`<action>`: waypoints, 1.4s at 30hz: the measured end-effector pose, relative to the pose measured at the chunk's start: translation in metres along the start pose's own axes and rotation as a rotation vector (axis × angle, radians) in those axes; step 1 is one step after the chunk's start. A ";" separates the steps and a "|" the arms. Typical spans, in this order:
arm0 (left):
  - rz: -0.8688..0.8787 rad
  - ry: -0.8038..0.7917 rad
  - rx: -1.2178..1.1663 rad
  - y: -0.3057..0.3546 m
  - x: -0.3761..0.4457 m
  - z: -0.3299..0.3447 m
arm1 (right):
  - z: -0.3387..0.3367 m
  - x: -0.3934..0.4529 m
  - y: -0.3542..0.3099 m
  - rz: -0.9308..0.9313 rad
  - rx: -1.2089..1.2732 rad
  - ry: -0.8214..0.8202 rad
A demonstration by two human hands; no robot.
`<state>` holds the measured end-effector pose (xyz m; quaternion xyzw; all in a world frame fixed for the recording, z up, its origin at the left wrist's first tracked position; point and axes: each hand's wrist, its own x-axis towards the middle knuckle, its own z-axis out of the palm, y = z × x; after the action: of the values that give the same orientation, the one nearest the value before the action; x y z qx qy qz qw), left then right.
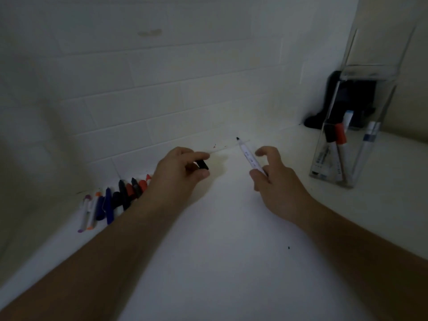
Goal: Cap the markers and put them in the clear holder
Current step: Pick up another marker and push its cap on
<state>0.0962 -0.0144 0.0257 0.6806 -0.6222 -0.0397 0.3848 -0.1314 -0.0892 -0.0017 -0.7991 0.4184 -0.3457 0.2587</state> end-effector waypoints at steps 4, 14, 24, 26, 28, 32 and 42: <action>-0.092 -0.003 -0.234 0.006 -0.005 0.008 | 0.000 0.002 0.006 -0.024 -0.042 -0.012; -0.089 -0.012 -0.245 0.003 -0.007 0.012 | 0.006 0.002 0.009 -0.273 -0.252 0.017; 0.133 -0.037 0.010 0.005 -0.008 0.020 | 0.011 0.000 0.007 -0.294 -0.375 0.011; 0.181 -0.048 0.074 0.006 -0.009 0.021 | 0.009 -0.001 0.004 -0.311 -0.447 0.025; 0.237 -0.081 0.131 0.008 -0.009 0.022 | 0.006 -0.003 0.001 -0.337 -0.509 0.051; 0.289 -0.132 0.207 0.008 -0.010 0.029 | 0.005 -0.004 -0.001 -0.402 -0.566 0.085; 0.359 -0.076 0.261 0.008 -0.014 0.034 | 0.010 -0.007 0.000 -0.368 -0.463 -0.019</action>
<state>0.0682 -0.0182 0.0006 0.6012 -0.7471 0.0848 0.2707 -0.1272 -0.0819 -0.0106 -0.9025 0.3317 -0.2746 0.0064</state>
